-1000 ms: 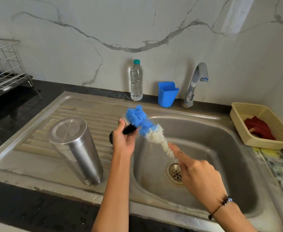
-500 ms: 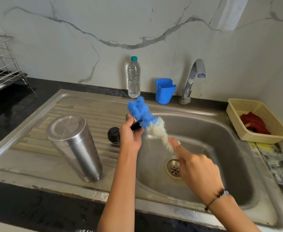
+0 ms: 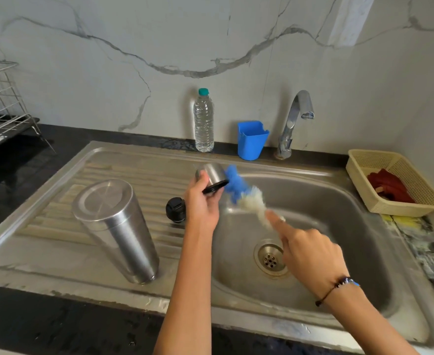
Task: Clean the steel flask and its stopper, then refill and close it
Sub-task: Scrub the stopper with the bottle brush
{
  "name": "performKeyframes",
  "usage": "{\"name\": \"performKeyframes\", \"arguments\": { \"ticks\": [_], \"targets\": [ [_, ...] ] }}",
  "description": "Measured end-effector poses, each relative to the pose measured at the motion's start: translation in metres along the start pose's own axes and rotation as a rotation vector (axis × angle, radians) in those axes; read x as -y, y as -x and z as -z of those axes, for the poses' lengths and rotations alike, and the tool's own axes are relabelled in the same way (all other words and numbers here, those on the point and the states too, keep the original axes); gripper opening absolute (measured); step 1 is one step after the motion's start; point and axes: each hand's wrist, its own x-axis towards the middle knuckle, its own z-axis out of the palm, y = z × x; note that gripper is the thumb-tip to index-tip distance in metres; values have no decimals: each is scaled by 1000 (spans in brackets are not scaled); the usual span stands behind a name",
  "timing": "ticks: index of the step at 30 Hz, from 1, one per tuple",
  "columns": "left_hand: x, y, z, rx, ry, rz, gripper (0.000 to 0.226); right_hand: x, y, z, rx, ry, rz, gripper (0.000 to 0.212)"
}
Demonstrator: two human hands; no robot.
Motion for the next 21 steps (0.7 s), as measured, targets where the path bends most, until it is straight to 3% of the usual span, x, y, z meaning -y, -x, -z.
{"name": "performKeyframes", "arguments": {
  "ticks": [3, 6, 10, 12, 15, 21],
  "targets": [
    [-6, 7, -17, 71, -6, -49, 10, -3, 16, -16, 51, -27, -42, 58],
    [-14, 4, -12, 33, 61, -61, 11, -12, 19, -17, -6, -81, -102, 59],
    [-8, -2, 6, -43, 37, -14, 15, -14, 16, 5, -236, -330, 9, 60],
    [-6, -2, 8, -44, 13, -12, 17, -10, 22, 12, -369, -335, 110, 67],
    [-4, -2, 7, -42, -18, -29, 13, 0, 31, 11, -239, -210, 138, 78],
    [5, 8, 0, -13, -84, -36, 20, 11, 26, 14, -104, -107, 42, 68]
  ]
}}
